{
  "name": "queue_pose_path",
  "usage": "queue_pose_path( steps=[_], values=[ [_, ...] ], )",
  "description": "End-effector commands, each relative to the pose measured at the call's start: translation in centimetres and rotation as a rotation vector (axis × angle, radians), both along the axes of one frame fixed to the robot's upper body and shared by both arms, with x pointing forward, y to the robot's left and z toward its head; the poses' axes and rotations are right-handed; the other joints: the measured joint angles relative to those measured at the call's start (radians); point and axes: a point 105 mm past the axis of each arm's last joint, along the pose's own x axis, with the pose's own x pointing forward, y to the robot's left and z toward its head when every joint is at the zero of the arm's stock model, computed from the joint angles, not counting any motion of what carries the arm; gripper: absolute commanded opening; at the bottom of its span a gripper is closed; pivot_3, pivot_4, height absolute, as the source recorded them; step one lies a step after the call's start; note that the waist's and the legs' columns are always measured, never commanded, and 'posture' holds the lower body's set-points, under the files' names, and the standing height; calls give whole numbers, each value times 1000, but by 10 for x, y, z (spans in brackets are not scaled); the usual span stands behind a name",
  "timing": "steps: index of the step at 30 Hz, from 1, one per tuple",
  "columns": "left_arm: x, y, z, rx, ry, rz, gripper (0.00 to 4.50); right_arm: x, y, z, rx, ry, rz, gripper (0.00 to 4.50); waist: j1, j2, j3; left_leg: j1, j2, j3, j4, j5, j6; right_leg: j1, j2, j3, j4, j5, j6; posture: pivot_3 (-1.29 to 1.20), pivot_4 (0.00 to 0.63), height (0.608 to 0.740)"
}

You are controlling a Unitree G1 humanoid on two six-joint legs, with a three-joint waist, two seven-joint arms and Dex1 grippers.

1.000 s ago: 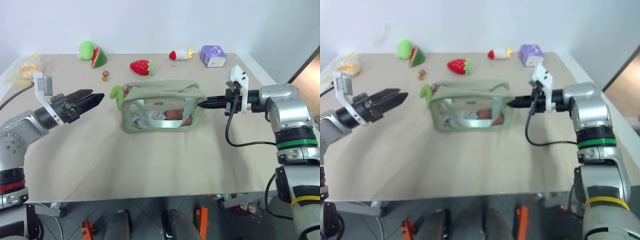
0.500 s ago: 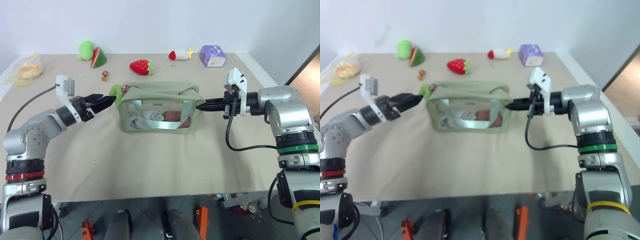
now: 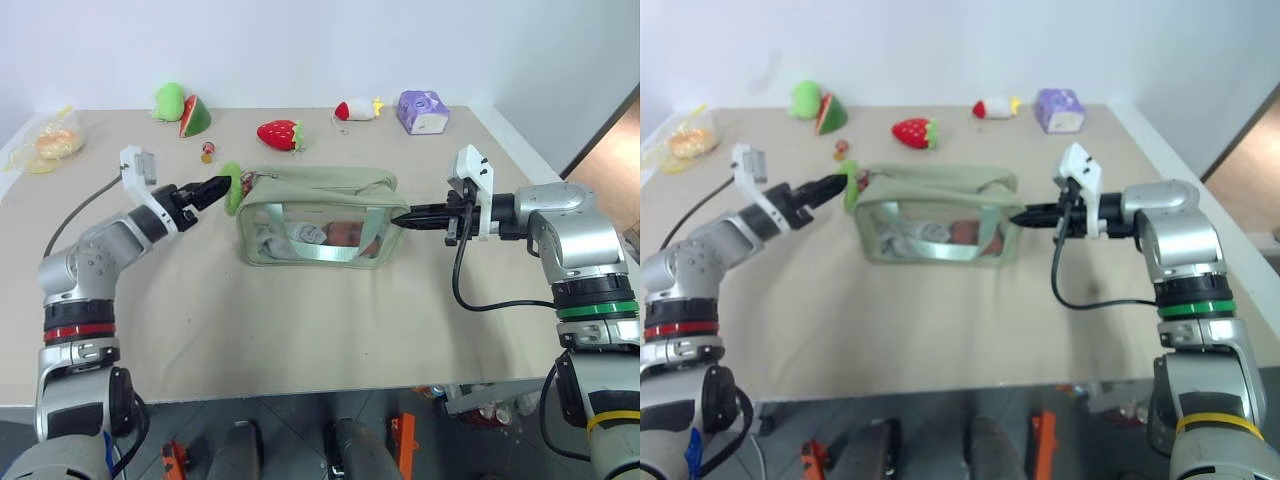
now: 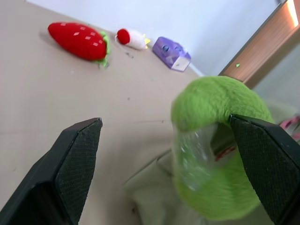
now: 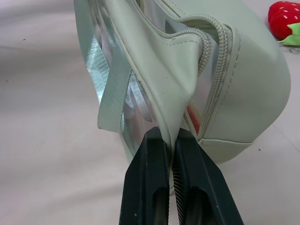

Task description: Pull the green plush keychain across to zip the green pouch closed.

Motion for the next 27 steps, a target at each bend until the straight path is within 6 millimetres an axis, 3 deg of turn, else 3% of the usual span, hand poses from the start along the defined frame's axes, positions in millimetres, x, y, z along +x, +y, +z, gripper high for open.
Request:
queue_pose_path(
  steps=[1, 3, 4, 11, 15, 17, 27],
  values=[
    [0, -5, 14, -13, -51, -27, 4500, -5, 1, 10, 15, -43, 12, 14, 0, 0, 0, 0, 0, 0, 0, 0, 0, 0, 0, 0, 0, 0, 0, 0, 150, 740],
    [0, -10, 14, -10, -52, -49, 4500, -5, 1, 10, 18, -43, 10, 14, 0, 0, 0, 0, 0, 0, 0, 0, 0, 0, 0, 0, 0, 0, 0, 0, 150, 740],
    [-1, -13, 14, -7, -54, -61, 4248, -5, 0, 9, 19, -43, 9, 1, 0, 0, 0, 0, 0, 0, 0, 0, 0, 0, 0, 0, 0, 0, 0, 0, 150, 740],
    [-6, -22, 14, -4, -72, -120, 2110, -5, 0, 9, 25, -46, 1, 0, -1, 0, 0, 0, 0, 0, 0, 0, 0, 0, 0, 0, 0, 0, 0, 0, 150, 740],
    [-7, -23, 12, 2, -70, -123, 556, -6, 0, 9, 26, -46, 3, 0, -1, 0, 0, 0, 0, 0, 0, 0, 0, 0, 0, 0, 0, 1, 0, 0, 150, 740],
    [-7, -23, 10, 6, -63, -117, 60, -5, 0, 8, 25, -46, 3, 0, -1, 0, 0, 0, 0, 0, 1, 0, 0, 0, 0, 0, 0, 1, 0, 0, 150, 740],
    [-3, -17, 17, -2, -88, -68, 60, -4, 3, 5, 26, -41, 3, 0, -1, 0, 0, 0, 0, 0, 1, 0, 0, 0, 0, 0, 0, 1, 0, 0, 150, 740]
  ],
)
